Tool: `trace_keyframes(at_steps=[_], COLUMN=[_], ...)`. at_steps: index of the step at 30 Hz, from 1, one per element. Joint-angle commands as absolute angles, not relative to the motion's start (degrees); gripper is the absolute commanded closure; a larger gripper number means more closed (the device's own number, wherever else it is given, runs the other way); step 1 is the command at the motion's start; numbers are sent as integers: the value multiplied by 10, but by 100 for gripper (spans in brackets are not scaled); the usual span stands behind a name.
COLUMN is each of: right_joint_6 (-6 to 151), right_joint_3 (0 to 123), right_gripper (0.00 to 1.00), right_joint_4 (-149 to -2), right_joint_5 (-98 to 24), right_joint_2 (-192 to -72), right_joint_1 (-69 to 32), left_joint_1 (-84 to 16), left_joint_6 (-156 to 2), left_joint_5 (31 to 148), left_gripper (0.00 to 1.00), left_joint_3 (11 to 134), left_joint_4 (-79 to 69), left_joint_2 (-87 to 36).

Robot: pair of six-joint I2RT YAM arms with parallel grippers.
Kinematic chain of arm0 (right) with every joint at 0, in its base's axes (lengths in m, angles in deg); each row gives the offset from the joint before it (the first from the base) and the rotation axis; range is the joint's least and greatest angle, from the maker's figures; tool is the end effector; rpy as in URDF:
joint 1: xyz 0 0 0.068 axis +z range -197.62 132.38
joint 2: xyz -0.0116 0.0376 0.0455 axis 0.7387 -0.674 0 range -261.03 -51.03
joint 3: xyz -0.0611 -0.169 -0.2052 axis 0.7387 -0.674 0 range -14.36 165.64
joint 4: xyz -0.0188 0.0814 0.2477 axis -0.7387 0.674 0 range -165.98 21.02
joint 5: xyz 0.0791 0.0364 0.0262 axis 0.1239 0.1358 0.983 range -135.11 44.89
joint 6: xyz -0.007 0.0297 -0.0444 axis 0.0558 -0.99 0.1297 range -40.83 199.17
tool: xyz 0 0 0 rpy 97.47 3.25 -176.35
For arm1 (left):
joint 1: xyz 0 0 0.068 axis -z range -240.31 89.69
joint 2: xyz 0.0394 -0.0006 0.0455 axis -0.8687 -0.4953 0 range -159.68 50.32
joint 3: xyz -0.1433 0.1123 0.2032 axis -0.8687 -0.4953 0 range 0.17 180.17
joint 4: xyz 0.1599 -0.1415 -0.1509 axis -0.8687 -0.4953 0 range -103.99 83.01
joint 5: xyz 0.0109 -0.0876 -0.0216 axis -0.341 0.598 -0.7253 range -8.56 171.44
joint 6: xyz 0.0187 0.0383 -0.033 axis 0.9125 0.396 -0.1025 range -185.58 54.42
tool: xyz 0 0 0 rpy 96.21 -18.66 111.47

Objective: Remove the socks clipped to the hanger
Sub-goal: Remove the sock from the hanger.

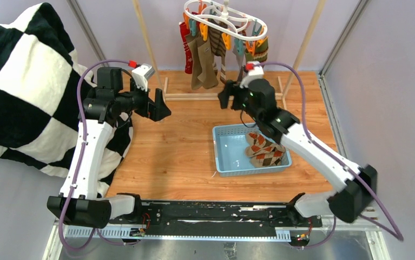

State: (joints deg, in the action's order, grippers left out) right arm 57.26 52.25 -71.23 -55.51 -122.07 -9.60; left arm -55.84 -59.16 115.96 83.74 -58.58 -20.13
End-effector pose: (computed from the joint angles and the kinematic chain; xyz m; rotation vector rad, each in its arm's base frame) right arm 0.2330 0.1740 0.3867 -0.1117 1.7642 0.6105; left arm 0.2353 -0.0387 0.4120 0.5264 2.1158 -0.6522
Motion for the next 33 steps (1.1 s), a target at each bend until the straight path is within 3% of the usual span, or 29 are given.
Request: trace_keyframes(at_steps=[1, 4, 7, 15, 17, 23, 27, 33], right_joint_6=[656, 686, 740, 816, 826, 840, 833, 803], right_joint_3=[645, 734, 800, 889, 921, 942, 905, 847], right_gripper=[19, 9, 6, 10, 18, 73, 97, 100], right_joint_4=[-748, -755, -795, -897, -907, -919, -926, -916], right_joint_5=[-570, -568, -624, -710, -737, -712, -671, -590], right_joint_2=[-1354, -1445, -1519, -1644, -1666, -1673, -1639, -1572], right_joint_1=[-74, -67, -55, -54, -54, -54, -53, -50], left_joint_1=[-563, -565, -565, -566, -566, -566, -566, -565], left_joint_6=[-603, -604, -606, -608, -607, -600, -606, -607], left_joint_5=[1167, 1167, 1168, 1161, 1157, 1149, 1152, 1162], left_gripper=[0, 0, 0, 0, 0, 0, 0, 0], left_joint_3=[839, 838, 835, 832, 832, 822, 819, 829], left_joint_4=[-588, -588, -588, -588, -588, -588, -588, -588], left_joint_2=[-192, -183, -178, -162, -158, -151, -161, -165])
